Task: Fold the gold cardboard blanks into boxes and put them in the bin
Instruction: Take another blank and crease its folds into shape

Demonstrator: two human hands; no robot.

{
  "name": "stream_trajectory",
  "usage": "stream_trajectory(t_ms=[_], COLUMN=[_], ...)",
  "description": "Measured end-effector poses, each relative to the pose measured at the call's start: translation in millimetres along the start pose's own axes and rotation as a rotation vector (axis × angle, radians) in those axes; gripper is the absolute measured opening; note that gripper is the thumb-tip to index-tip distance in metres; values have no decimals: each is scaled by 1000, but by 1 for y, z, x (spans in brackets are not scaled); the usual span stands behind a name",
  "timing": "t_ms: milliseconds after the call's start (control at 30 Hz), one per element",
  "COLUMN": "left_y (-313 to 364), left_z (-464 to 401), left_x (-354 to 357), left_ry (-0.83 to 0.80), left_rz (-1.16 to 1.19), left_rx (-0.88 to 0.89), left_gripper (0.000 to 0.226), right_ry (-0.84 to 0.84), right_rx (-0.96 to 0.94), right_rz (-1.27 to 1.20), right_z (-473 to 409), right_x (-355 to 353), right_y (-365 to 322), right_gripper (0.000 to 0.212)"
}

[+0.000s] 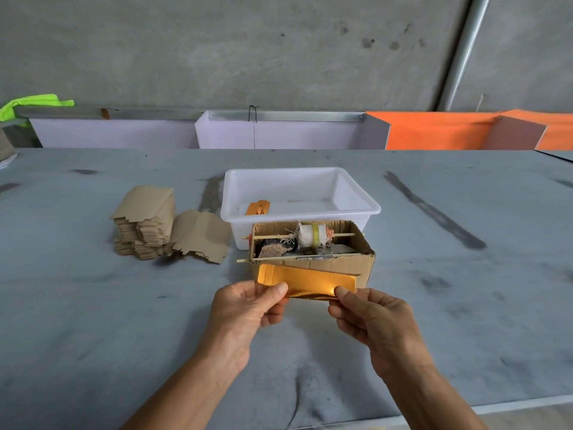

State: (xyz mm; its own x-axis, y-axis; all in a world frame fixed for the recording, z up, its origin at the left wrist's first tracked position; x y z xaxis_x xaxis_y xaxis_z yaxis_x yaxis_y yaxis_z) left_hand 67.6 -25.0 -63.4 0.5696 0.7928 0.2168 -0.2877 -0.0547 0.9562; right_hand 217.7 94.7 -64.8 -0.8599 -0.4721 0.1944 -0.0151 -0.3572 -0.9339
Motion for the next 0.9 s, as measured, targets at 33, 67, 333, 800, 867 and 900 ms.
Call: stream_trajectory(t_ms=[33, 67, 333, 800, 867, 900], left_y=[-2, -3, -7, 14, 17, 16], left_z=[0, -1, -1, 8, 10, 11], left_x=[0, 0, 5, 7, 9, 10], left_ry=[-1, -7, -46, 15, 42, 58], left_rz=[14, 33, 101, -47, 7, 52], left_rx=[-26, -57, -158, 331, 371, 373], left_gripper=[6, 6, 8, 17, 30, 36], right_ry=[1, 7, 46, 45, 54, 57], right_rx=[4, 6, -69, -71, -119, -140], right_rz=[4, 14, 71, -158, -213, -236], right_z=[0, 1, 1, 0, 1, 2], right_x=[0, -1, -1, 4, 5, 5], right_y=[0, -1, -10, 1, 0, 0], right_gripper=[13, 12, 15, 23, 33, 40])
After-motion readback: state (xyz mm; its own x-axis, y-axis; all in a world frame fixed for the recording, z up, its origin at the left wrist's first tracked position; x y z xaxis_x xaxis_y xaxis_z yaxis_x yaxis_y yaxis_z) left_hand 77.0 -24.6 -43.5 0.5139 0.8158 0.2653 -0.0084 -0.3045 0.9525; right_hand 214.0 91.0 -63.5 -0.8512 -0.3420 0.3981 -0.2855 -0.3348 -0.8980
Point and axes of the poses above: each hand's wrist, its own z-axis away from the middle knuckle, its own x-axis out of the palm, y = z × x, the point moved 6 cm from there along -z, towards the middle knuckle, and after that the axes turned 3 degrees about z, right-handed, at the moved point
